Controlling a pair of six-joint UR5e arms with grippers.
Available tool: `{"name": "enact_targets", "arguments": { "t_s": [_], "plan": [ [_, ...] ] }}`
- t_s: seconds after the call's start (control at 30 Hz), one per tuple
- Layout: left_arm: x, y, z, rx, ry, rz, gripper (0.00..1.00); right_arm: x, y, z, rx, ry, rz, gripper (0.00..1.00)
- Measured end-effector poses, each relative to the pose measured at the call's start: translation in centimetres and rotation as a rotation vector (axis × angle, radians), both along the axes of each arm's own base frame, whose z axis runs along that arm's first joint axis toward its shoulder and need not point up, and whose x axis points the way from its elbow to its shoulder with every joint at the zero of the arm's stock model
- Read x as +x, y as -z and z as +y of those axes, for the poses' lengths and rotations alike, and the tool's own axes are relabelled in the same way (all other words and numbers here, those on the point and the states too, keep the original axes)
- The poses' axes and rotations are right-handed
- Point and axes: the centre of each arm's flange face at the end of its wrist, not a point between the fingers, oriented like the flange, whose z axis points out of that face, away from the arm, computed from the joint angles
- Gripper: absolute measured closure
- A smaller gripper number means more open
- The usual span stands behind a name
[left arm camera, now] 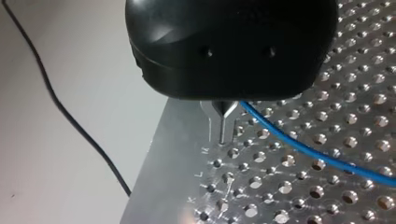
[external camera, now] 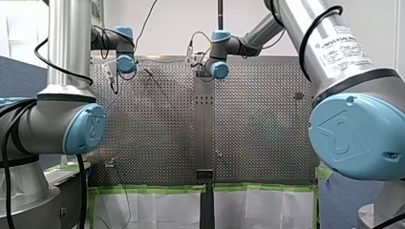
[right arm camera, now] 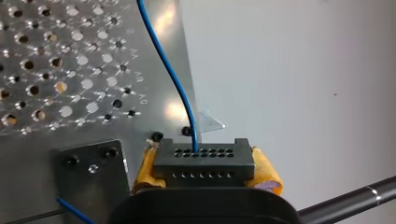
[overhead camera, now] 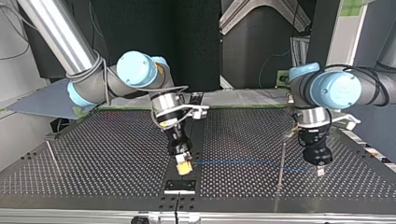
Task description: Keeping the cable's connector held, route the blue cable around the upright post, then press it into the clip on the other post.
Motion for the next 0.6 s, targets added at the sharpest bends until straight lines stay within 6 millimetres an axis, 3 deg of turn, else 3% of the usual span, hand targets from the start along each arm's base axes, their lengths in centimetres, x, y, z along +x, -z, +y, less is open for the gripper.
{"name": "enact_targets", "arguments": {
  "t_s": [0.27,0.6],
  "plan": [
    [1.0,1.2,-0.2,0.005,0.020,0.009,1.00,0.0,1.7,-1.4,0.012,0.009,0.016,1.00],
    [3.9,3.8,-0.4,0.037,0.050,0.058,1.00,0.9,3.6,-2.7,0.018,0.003,0.028,1.00]
  ]
}}
